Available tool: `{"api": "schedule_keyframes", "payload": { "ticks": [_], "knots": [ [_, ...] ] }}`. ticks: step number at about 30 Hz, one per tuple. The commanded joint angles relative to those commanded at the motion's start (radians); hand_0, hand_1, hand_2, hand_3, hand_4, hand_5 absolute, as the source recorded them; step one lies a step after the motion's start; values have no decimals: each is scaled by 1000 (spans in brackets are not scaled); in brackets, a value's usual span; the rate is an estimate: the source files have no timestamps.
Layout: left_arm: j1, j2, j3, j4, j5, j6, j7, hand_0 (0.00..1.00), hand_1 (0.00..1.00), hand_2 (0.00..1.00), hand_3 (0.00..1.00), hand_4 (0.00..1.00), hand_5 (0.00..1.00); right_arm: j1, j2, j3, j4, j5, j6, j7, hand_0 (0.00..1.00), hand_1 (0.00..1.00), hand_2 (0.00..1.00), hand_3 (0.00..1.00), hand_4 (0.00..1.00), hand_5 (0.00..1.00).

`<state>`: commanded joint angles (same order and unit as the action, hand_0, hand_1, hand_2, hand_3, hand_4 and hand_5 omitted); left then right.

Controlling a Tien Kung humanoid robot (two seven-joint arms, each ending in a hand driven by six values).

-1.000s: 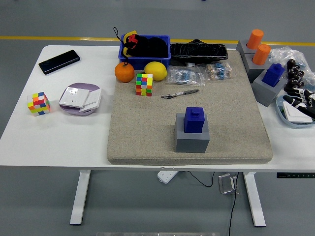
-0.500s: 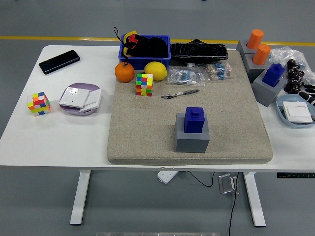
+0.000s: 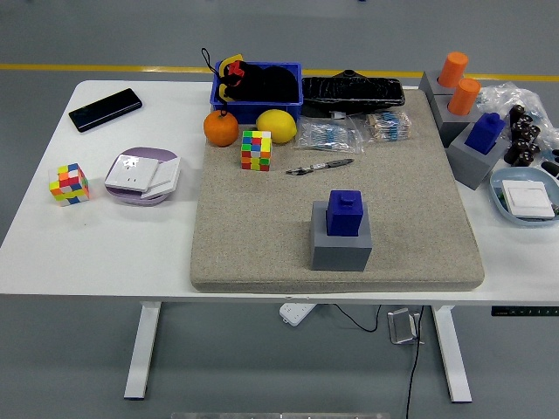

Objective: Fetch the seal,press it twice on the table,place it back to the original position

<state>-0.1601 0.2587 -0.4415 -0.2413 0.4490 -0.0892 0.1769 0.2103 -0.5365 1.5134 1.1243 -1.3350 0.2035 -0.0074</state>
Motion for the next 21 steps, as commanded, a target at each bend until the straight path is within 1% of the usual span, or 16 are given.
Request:
{"api": "schedule_keyframes", "payload": {
  "ticks": [21],
  "knots": [
    [-2,-2,-12,1,3,-3,-1,747,696,684,753,685,297,-8,5,28,2,-2,1,-12,933,904,891,867,998,736]
  ]
}}
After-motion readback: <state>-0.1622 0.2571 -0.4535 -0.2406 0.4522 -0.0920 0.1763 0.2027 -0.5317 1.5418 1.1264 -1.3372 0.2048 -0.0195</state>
